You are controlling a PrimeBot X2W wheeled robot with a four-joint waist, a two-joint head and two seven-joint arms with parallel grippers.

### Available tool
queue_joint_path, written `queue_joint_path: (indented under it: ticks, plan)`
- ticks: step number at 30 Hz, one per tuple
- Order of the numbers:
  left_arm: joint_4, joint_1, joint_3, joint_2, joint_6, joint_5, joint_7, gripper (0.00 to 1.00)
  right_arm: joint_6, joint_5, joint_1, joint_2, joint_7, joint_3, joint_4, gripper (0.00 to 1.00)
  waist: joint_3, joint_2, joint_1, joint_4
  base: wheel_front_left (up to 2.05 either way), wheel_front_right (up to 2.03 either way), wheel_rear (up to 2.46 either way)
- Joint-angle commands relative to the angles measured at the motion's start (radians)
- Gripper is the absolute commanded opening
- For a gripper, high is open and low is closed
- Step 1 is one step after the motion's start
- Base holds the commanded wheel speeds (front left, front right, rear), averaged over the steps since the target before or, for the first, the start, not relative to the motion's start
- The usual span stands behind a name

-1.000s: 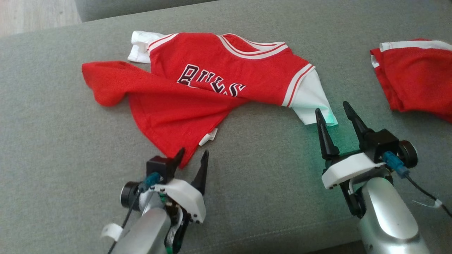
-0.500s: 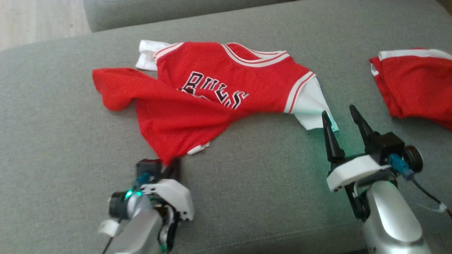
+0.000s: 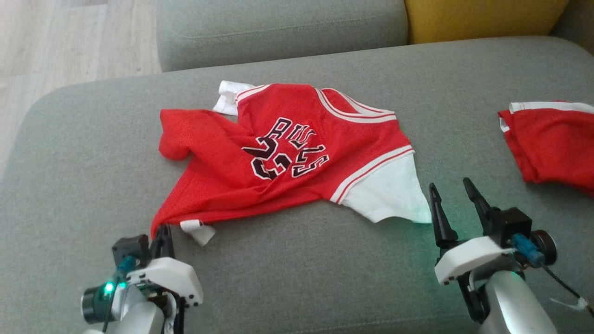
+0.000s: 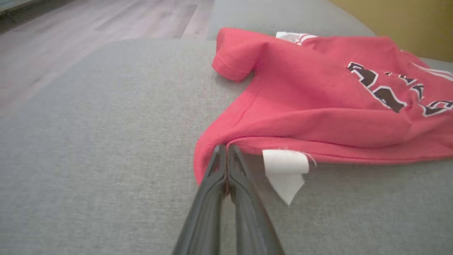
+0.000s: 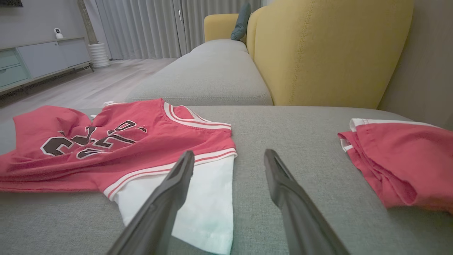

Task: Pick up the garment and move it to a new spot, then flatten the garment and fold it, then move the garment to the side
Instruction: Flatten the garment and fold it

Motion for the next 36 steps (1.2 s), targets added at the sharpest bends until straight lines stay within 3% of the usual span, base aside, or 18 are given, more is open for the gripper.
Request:
queue_joint_path:
  ticks: [1, 2, 3, 10, 15, 20, 31, 32, 34, 35, 36]
  plan:
    - [-0.040, -0.021, 0.045, 0.020, 0.008, 0.015, -0.006, 0.33, 0.007, 0.007, -0.016, 0.003, -0.011, 0.023, -0.027, 1.00, -0.003, 0.0000, 0.0000, 0.003, 0.00, 0.00, 0.00]
    - [-0.056, -0.012, 0.058, 0.017, 0.007, 0.027, -0.006, 0.57, 0.007, 0.013, -0.013, 0.003, -0.011, 0.025, -0.029, 1.00, -0.005, 0.0000, 0.0000, 0.004, 0.00, 0.00, 0.00]
    - [-0.074, -0.002, 0.070, 0.013, 0.005, 0.037, -0.006, 1.00, 0.007, 0.018, -0.010, 0.003, -0.011, 0.026, -0.030, 1.00, -0.007, 0.0000, 0.0000, 0.005, 0.00, 0.00, 0.00]
    - [-0.204, 0.086, 0.164, -0.025, -0.009, 0.077, -0.006, 1.00, 0.007, 0.054, 0.011, 0.004, -0.011, 0.033, -0.037, 1.00, -0.011, 0.0000, 0.0000, 0.016, 0.00, 0.00, 0.00]
    - [-0.231, 0.118, 0.180, -0.035, -0.032, 0.107, -0.006, 1.00, 0.007, 0.067, 0.013, 0.004, -0.011, 0.058, -0.011, 1.00, -0.001, 0.0000, 0.0000, 0.031, 0.00, 0.00, 0.00]
    - [-0.223, 0.111, 0.156, -0.037, -0.048, 0.097, -0.006, 1.00, 0.007, 0.063, -0.004, 0.004, -0.011, 0.066, 0.039, 1.00, 0.020, 0.0000, 0.0000, 0.049, 0.00, 0.00, 0.00]
    - [-0.217, 0.066, 0.077, -0.038, -0.049, 0.063, -0.006, 1.00, 0.007, 0.004, -0.086, 0.004, -0.011, -0.019, 0.219, 1.00, 0.087, 0.0000, 0.0000, 0.094, 0.00, 0.00, 0.00]
    - [-0.217, 0.063, 0.075, -0.038, -0.048, 0.062, -0.006, 1.00, 0.007, -0.005, -0.093, 0.004, -0.011, -0.021, 0.245, 0.89, 0.092, 0.0000, 0.0000, 0.095, 0.00, 0.00, 0.00]
    - [-0.220, 0.058, 0.076, -0.038, -0.047, 0.060, -0.006, 1.00, 0.007, -0.024, -0.109, 0.004, -0.010, -0.027, 0.299, 0.38, 0.101, 0.0000, 0.0000, 0.097, 0.00, 0.00, 0.00]
    - [-0.220, 0.057, 0.076, -0.038, -0.047, 0.060, -0.006, 1.00, 0.007, -0.034, -0.117, 0.004, -0.007, -0.029, 0.324, 0.07, 0.104, 0.0000, 0.0000, 0.098, 0.00, 0.00, 0.00]
    - [-0.219, 0.055, 0.077, -0.038, -0.047, 0.059, -0.006, 1.00, 0.007, -0.040, -0.124, 0.004, -0.004, -0.031, 0.348, 0.00, 0.107, 0.0000, 0.0000, 0.098, 0.00, 0.00, 0.00]
